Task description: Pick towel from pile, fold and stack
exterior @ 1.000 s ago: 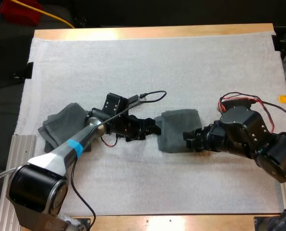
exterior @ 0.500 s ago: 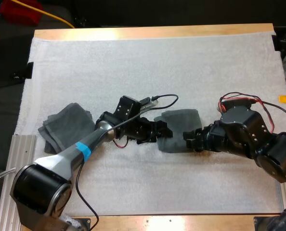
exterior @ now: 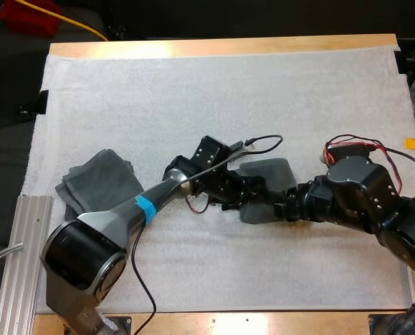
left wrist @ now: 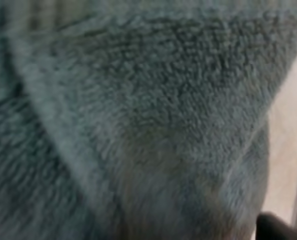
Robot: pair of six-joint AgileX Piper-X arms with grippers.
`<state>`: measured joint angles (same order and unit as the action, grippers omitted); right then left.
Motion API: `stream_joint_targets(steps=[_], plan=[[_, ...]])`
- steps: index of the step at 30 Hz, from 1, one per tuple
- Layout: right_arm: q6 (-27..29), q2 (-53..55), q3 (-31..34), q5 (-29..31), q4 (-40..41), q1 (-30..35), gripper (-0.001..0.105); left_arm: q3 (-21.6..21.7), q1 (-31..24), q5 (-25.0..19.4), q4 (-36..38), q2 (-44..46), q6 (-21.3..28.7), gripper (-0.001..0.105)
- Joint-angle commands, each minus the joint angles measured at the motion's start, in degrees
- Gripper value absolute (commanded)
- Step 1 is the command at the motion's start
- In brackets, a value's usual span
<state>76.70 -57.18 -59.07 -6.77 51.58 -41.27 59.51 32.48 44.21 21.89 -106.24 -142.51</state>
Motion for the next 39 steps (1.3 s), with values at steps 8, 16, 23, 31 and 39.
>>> stream_joint_targets(steps=[8, 16, 23, 31, 39], plan=[[0.02, 1.31, -0.41, -0.51, 0.04, -0.22, 0.063, 0.54, 0.49, 1.14, 0.93, -0.07, 0.36, 0.023], [-1.21, 1.31, -0.41, -0.51, -0.65, -0.22, 0.063, 0.54, -0.58, -3.69, 10.32, 3.49, 13.40, 0.000], [-2.10, 1.31, -0.41, -0.51, -3.00, -0.22, 0.063, 0.54, -5.87, -6.13, 17.47, 9.40, 21.40, 0.000], [-2.40, 1.31, -0.41, -1.08, -2.99, -0.22, 0.063, 0.54, -15.05, -7.36, 25.59, 16.44, 29.33, 0.000], [-3.39, 1.31, -0.41, -1.17, -4.29, -0.22, 0.063, 2.60, -23.68, -12.41, 33.38, 21.62, 37.33, 0.000]])
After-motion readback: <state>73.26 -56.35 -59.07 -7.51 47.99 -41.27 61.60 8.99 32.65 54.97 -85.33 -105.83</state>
